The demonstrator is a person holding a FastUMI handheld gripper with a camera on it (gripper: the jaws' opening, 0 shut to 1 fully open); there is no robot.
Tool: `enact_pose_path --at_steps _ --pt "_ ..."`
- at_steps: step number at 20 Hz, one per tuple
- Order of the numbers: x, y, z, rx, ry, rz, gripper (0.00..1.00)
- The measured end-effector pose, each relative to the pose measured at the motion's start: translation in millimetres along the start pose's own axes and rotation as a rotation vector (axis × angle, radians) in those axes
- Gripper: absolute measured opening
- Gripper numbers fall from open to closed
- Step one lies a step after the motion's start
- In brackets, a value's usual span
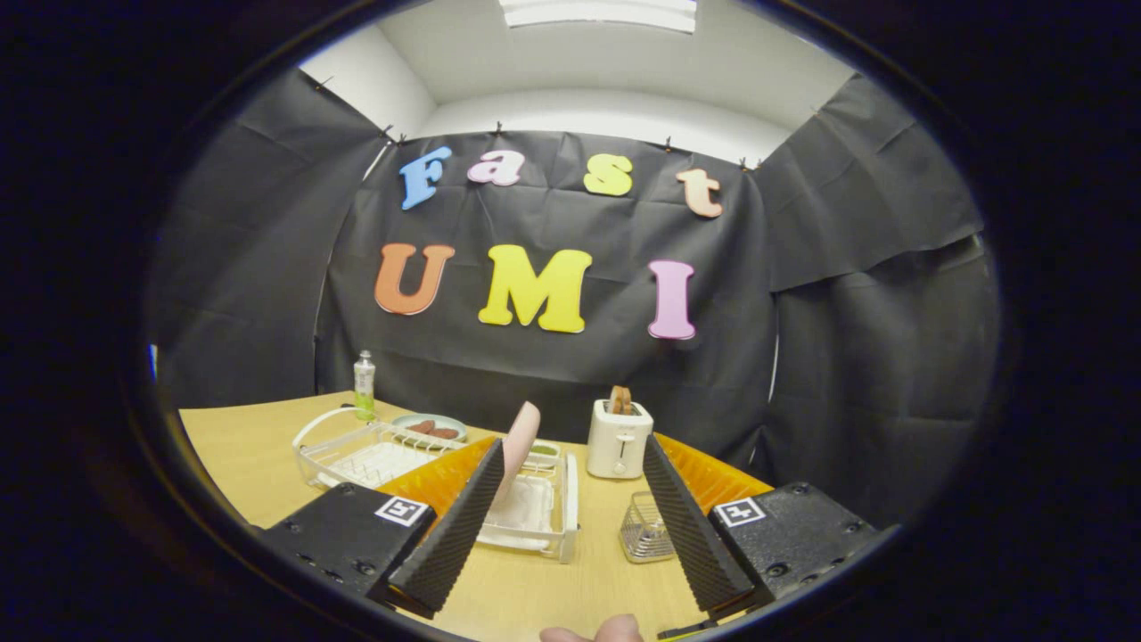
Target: Take the plate from the dish rack, then take the spoon from the basket and place it into the plate.
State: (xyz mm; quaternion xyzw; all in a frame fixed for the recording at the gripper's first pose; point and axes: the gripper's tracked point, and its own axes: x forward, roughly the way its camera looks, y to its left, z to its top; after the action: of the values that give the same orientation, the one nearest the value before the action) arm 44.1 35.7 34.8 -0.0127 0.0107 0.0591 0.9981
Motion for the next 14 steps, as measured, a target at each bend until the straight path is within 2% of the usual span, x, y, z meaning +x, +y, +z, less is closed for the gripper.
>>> enact_pose_path --at_steps 4,7,10,14 --pt "33.4 12.4 14.1 0.042 0.087 0.088 1.00" --pt "68.7 8.5 35.7 0.050 0.139 0.087 1.00" --pt "99.9 16.0 40.3 0.036 0.253 0.114 1.00" --pt "138.8 29.3 33.2 0.087 0.458 0.160 1.00"
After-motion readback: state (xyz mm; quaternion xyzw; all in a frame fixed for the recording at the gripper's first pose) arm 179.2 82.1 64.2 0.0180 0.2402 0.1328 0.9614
